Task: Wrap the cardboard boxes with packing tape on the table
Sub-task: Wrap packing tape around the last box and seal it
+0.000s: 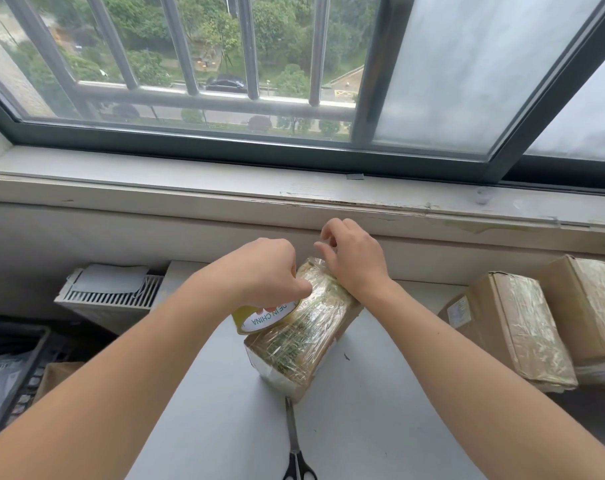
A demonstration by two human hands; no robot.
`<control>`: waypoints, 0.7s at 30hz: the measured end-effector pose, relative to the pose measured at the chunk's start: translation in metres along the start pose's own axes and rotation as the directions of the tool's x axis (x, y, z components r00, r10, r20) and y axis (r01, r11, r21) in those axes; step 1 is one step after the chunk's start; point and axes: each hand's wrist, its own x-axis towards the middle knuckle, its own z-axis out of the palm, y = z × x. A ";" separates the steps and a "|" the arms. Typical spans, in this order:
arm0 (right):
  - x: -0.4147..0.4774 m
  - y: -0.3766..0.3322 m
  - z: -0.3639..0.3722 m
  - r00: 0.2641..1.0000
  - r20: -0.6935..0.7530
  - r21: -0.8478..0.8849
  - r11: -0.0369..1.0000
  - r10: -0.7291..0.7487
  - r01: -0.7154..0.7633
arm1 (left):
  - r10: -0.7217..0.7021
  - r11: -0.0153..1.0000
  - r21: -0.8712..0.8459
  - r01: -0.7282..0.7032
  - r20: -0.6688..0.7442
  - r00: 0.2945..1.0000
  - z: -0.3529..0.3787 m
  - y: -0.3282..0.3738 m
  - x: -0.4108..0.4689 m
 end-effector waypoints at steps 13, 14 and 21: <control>-0.040 -0.012 -0.015 0.950 0.311 -0.033 0.998 -0.032 0.045 | -0.005 1.000 -0.014 0.005 -0.006 1.000 0.007 0.000 -0.004; -0.039 -0.012 -0.014 0.944 0.327 -0.048 0.997 -0.047 0.066 | -0.007 1.000 -0.015 0.007 -0.012 1.000 0.007 -0.001 -0.005; -0.040 -0.015 -0.011 0.946 0.298 -0.078 0.985 -0.124 0.154 | -0.017 0.999 -0.036 0.015 -0.033 0.999 0.007 -0.006 -0.006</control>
